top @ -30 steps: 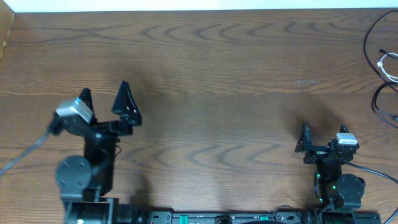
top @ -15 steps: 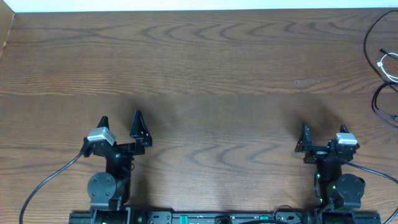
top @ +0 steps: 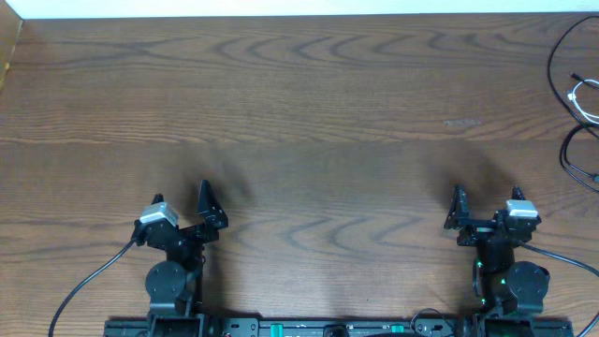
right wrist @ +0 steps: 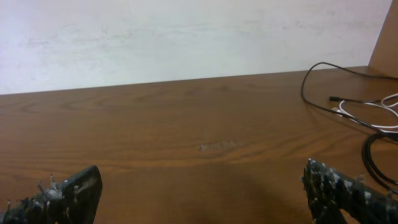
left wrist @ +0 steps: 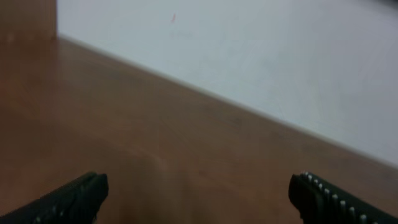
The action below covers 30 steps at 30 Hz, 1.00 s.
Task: Untangle cables
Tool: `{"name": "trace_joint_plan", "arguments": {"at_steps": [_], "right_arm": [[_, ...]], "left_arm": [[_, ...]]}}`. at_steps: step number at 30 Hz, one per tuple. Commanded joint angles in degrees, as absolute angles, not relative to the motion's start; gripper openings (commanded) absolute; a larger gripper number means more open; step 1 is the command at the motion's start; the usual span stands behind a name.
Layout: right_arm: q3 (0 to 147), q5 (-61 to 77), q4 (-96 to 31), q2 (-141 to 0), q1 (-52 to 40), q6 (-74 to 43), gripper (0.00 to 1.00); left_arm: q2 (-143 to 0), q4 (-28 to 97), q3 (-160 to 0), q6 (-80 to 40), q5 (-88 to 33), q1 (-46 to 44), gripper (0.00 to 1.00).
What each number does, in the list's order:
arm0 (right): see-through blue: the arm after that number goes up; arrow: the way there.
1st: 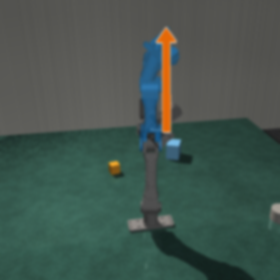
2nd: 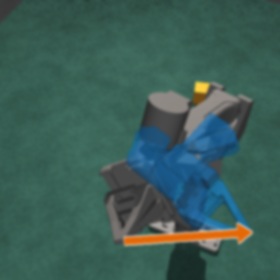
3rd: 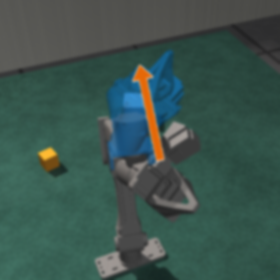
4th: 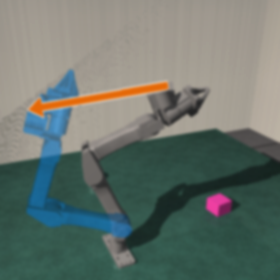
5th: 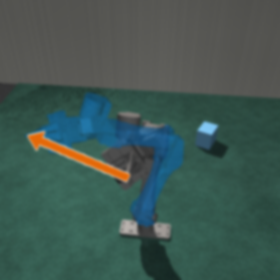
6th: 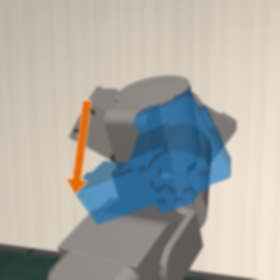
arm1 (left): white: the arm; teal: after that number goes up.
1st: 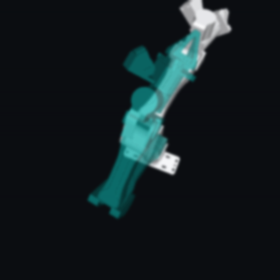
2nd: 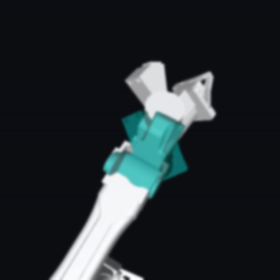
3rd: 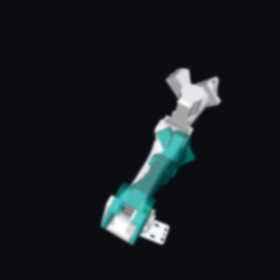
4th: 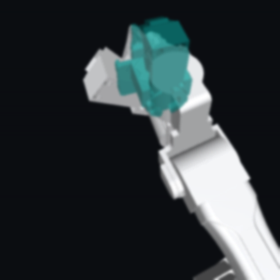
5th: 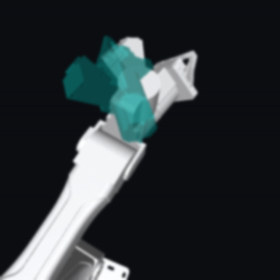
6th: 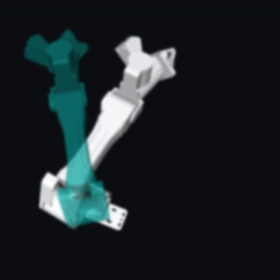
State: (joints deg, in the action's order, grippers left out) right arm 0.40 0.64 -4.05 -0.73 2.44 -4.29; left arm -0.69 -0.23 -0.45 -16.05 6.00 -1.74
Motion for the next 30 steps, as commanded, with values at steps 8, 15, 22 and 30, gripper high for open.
{"name": "trace_joint_plan", "arguments": {"at_steps": [8,15,22,30], "right_arm": [[0.32,1.04,-4.27,-0.51,2.15,-4.64,0.99],[0.32,1.04,-4.29,-0.49,2.15,-4.64,0.99],[0.32,1.04,-4.29,-0.51,2.15,-4.64,0.99],[0.32,1.04,-4.29,-0.51,2.15,-4.64,0.99]], "left_arm": [[-0.36,3.79,-0.25,-14.63,5.41,-1.19,0.98],[-0.38,3.79,-0.25,-14.63,5.41,-1.19,0.98],[-0.38,3.79,-0.25,-14.63,5.41,-1.19,0.98],[-0.38,3.79,-0.25,-14.63,5.41,-1.19,0.98]]}}
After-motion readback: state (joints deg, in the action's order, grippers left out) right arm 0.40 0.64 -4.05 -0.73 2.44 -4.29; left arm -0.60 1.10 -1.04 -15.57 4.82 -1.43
